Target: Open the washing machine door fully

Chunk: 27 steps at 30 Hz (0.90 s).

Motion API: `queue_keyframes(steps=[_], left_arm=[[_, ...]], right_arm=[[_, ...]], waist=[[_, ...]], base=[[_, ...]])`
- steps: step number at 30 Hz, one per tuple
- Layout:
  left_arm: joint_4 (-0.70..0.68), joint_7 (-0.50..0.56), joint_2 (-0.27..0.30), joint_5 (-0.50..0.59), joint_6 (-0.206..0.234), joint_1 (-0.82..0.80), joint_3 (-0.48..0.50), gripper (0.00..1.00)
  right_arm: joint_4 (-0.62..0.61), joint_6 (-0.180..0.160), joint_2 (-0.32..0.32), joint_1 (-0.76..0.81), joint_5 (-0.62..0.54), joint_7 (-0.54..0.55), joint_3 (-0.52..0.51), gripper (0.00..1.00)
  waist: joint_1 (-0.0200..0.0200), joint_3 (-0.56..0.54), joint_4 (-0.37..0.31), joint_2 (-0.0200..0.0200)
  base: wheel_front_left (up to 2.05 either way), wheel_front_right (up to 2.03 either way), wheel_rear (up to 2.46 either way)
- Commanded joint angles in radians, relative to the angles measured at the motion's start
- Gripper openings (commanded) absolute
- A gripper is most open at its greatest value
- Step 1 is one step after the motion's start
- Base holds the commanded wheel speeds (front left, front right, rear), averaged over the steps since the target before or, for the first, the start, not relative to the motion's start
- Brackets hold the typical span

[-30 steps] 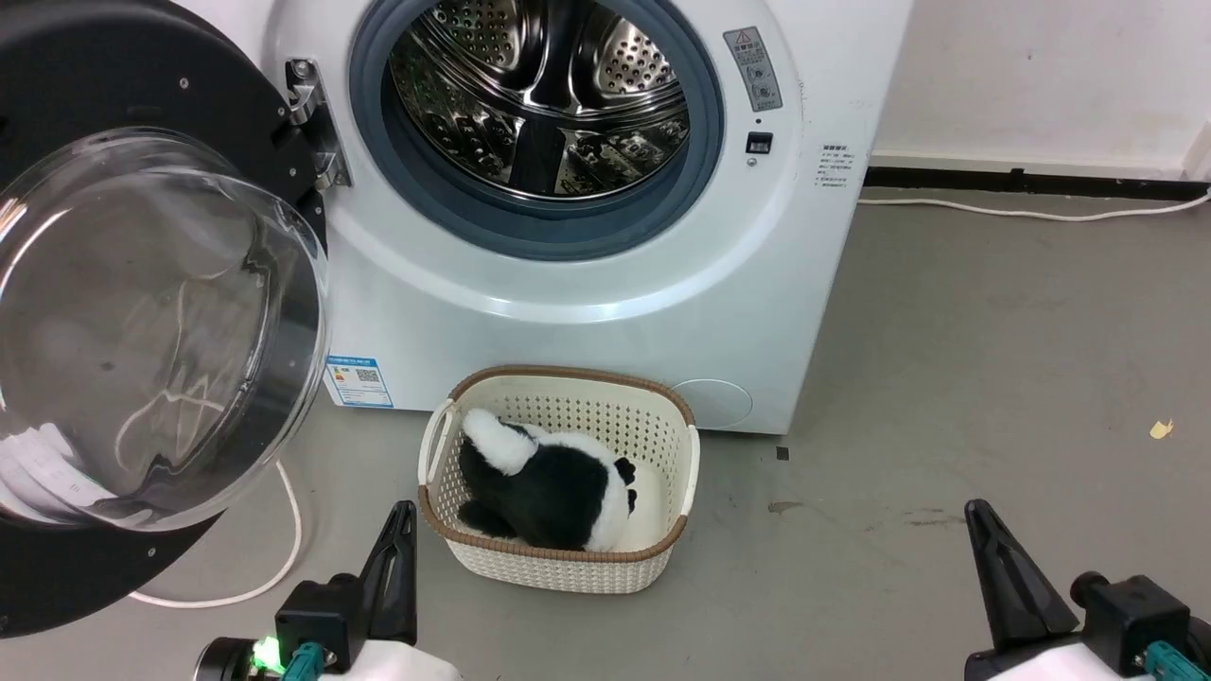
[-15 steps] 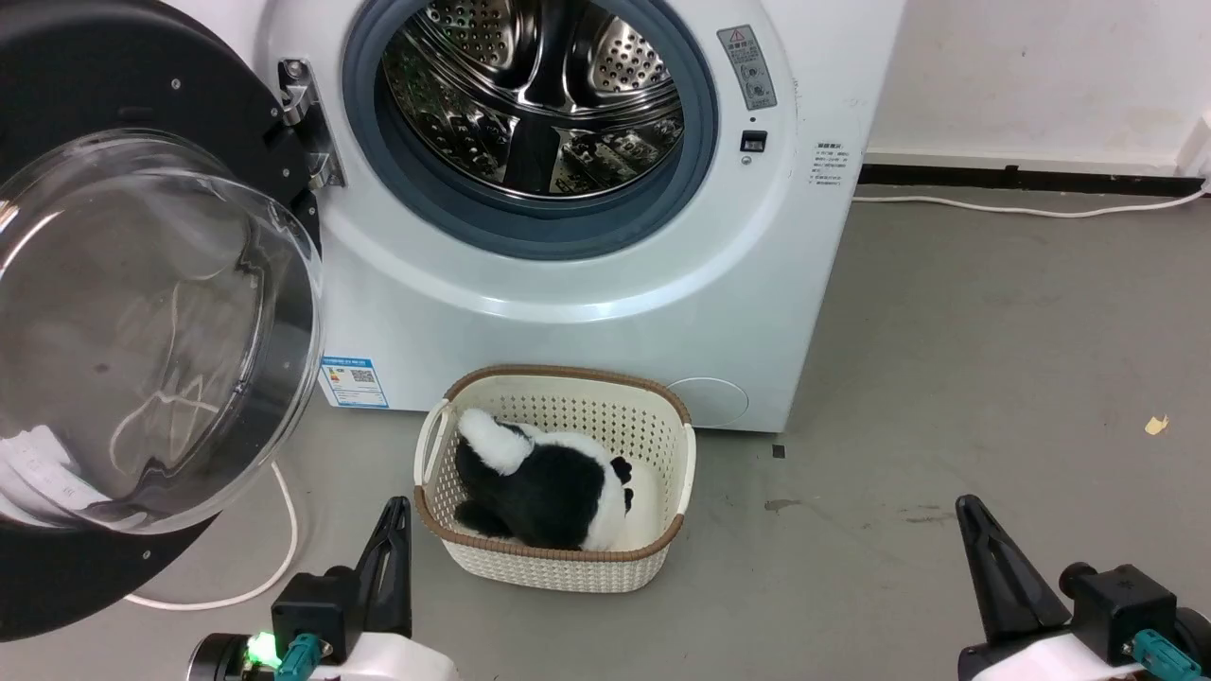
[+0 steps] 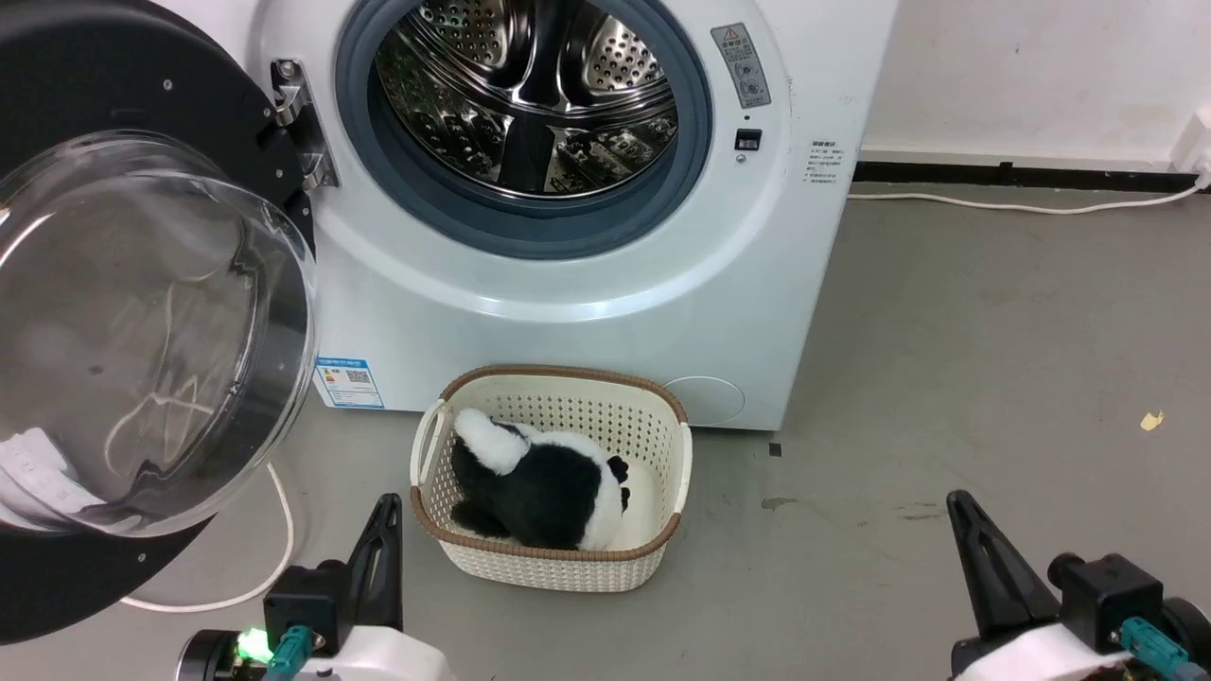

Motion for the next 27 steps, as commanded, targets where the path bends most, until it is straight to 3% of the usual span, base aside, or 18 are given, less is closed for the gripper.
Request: queue_keyframes(steps=[1,27], left_arm=[[-0.005,0.007,-0.002,0.009,-0.007,-0.018,0.005,0.00],[-0.023,0.060,-0.017,0.048,-0.035,-0.027,0.051,0.00]], right_arm=[[-0.002,0.000,0.003,-0.020,-0.006,0.006,0.003,0.00],[-0.003,0.001,0.004,-0.044,-0.020,0.055,0.021,0.00]], waist=[[-0.0001,0.000,-0.001,0.0000],[-0.0001,0.003,-0.013,0.0000]], base=[[0.00,0.00,0.00],[0.00,0.00,0.00]])
